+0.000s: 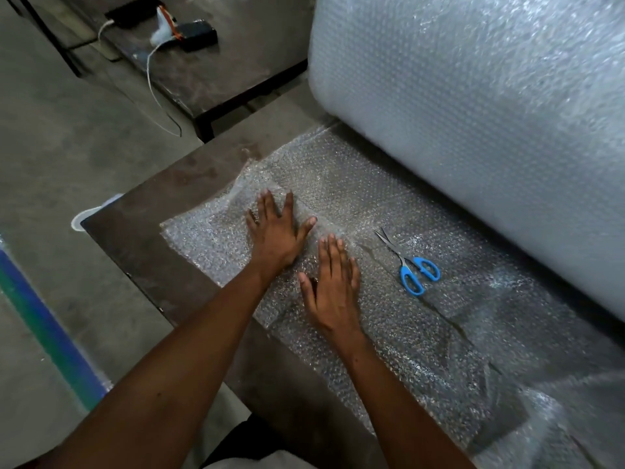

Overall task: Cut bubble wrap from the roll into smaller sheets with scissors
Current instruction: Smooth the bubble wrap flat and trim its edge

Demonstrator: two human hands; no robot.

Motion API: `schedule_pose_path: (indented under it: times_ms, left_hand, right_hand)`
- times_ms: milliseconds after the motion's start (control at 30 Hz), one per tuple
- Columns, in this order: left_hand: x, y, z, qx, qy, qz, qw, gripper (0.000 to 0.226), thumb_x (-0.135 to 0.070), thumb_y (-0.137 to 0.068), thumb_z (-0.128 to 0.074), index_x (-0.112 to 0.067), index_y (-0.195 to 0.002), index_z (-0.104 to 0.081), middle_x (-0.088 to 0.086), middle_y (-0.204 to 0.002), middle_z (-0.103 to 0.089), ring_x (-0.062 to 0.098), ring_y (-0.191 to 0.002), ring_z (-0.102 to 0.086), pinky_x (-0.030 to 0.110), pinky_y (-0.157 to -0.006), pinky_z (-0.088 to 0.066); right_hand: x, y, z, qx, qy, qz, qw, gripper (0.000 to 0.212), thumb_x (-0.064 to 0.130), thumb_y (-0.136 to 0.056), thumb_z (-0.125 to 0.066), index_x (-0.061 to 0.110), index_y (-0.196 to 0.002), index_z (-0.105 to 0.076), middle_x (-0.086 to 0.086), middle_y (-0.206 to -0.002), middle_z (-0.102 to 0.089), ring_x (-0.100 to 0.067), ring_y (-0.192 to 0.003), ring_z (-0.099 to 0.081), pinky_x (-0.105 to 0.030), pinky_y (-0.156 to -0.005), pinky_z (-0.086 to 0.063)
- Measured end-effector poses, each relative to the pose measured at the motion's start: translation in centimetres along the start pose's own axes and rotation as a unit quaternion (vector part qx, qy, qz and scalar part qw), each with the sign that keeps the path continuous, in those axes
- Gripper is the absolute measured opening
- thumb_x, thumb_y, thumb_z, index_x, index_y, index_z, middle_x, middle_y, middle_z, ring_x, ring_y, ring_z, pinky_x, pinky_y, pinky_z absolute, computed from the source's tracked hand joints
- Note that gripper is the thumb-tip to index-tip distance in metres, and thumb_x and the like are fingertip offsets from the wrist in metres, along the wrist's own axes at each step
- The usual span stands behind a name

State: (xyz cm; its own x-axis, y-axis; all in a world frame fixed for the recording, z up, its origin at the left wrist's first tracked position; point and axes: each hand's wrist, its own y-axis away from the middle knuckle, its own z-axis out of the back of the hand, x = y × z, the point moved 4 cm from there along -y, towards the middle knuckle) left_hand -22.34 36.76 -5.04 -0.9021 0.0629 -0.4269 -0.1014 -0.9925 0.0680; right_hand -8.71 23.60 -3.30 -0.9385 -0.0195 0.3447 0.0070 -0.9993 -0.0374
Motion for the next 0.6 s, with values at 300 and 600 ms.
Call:
schedule_pose_path:
  times_ms: [300,600]
  left_hand:
    - [0.5,0.4,0.0,0.012,-0.052,-0.029,0.998,0.105,-0.095,-0.093,-0.010,-0.030,-0.171,0.012,0.016,-0.175,0.028,0.033,-0.163,0.025,0.075,-0.124,0.012]
    - [-6.0,2.7,0.4,-0.061,-0.032,-0.179,0.981,0.046,-0.051,-0.113,-0.041,-0.024,-0.149,-0.052,0.006,-0.147,-0.054,0.025,-0.132,-0.053,0.046,-0.115,-0.038]
  right_hand:
    - [-2.3,3.9,-0.7,0.052,0.068,-0.026,0.996,0.082,0.066,-0.110,-0.016,0.015,-0.171,0.004,-0.007,-0.180,0.008,-0.023,-0.165,0.013,-0.052,-0.133,-0.007]
    - [-4.7,2.5,3.7,-0.054,0.013,-0.065,0.996,0.046,0.033,-0.111,-0.041,0.018,-0.155,-0.042,-0.004,-0.160,-0.045,-0.021,-0.150,-0.041,-0.049,-0.124,-0.031]
